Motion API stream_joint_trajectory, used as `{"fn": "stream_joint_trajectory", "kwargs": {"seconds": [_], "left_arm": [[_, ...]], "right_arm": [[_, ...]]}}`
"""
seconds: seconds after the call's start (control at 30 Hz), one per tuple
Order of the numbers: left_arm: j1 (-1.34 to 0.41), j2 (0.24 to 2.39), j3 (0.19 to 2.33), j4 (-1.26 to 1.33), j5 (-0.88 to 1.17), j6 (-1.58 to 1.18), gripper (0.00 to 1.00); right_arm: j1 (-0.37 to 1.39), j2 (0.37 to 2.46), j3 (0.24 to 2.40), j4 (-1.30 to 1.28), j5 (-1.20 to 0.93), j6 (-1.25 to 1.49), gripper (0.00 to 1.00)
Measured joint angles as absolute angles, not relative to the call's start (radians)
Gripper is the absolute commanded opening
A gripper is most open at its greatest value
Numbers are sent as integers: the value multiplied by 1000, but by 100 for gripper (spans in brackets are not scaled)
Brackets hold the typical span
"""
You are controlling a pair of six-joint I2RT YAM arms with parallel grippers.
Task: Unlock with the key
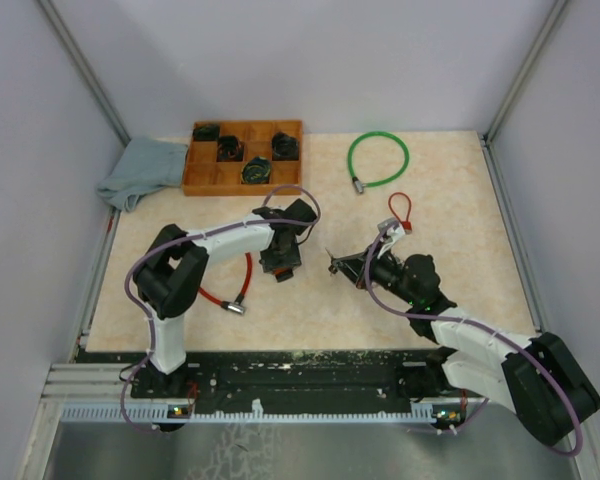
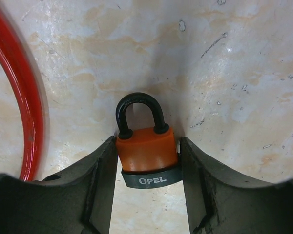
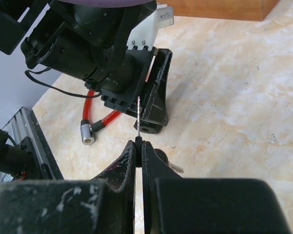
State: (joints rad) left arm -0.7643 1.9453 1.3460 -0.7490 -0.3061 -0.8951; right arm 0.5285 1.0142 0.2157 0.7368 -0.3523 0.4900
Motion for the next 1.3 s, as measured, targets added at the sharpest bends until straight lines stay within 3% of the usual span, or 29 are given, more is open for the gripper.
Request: {"fn": "stream_joint_trajectory", "kwargs": {"seconds": [0.1, 0.5, 1.3], "left_arm": [[-764, 1945, 1346, -749, -308, -907, 28], [-768, 1745, 1252, -692, -304, -947, 7], [-694, 1472, 1046, -482, -208, -999, 0]], "right_arm": [[538, 1015, 216, 730, -344, 489, 0], [706, 1163, 257, 745, -272, 517, 0], [803, 1339, 331, 839, -222, 588, 0]]}}
